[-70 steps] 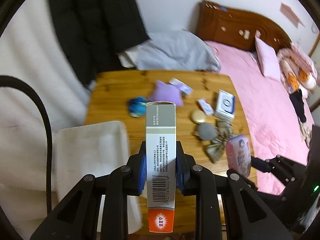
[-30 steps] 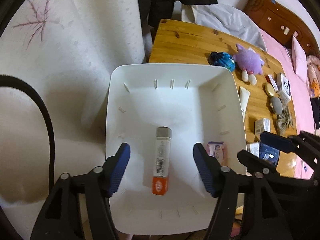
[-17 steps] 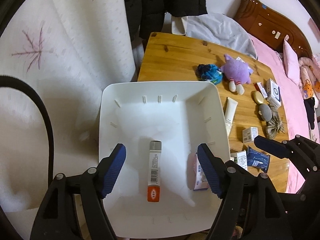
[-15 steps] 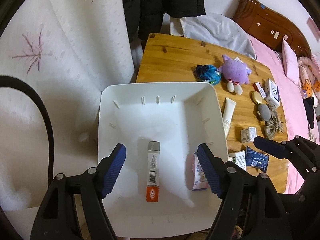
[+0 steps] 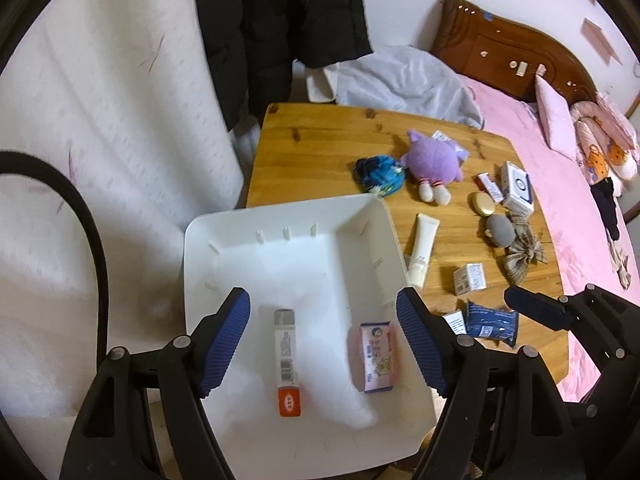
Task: Organize objects
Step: 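Move both grippers back over the table toward the plaid bow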
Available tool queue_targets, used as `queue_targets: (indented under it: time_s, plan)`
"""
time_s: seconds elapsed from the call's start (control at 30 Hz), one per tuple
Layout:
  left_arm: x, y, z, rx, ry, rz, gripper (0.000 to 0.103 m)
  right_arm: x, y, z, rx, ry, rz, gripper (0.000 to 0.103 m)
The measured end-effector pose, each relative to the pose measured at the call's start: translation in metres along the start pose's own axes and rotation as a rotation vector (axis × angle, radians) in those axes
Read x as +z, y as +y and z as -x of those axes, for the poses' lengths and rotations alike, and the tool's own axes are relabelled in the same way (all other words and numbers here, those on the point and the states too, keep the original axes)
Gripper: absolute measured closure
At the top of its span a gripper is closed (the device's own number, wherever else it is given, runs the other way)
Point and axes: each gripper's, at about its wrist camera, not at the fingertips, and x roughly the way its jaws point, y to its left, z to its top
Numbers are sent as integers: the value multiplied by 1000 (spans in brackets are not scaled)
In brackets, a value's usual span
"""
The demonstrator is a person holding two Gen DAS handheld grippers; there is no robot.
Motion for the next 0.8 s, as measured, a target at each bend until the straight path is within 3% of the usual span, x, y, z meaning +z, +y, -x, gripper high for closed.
queue_targets:
  time_s: [0.23,0.43,0.8]
  plan:
    - [18,-23,17,-52,-72,-60,21,-9,-36,28,-56,-70,-121,46]
    - [42,-53,34,-109,-143,-124,14,-21,-68,51,-109,-123,-203,40]
    - [80,-133,46,-218,-207,-225,4,-38,-147,55,-97,-163,-351,40]
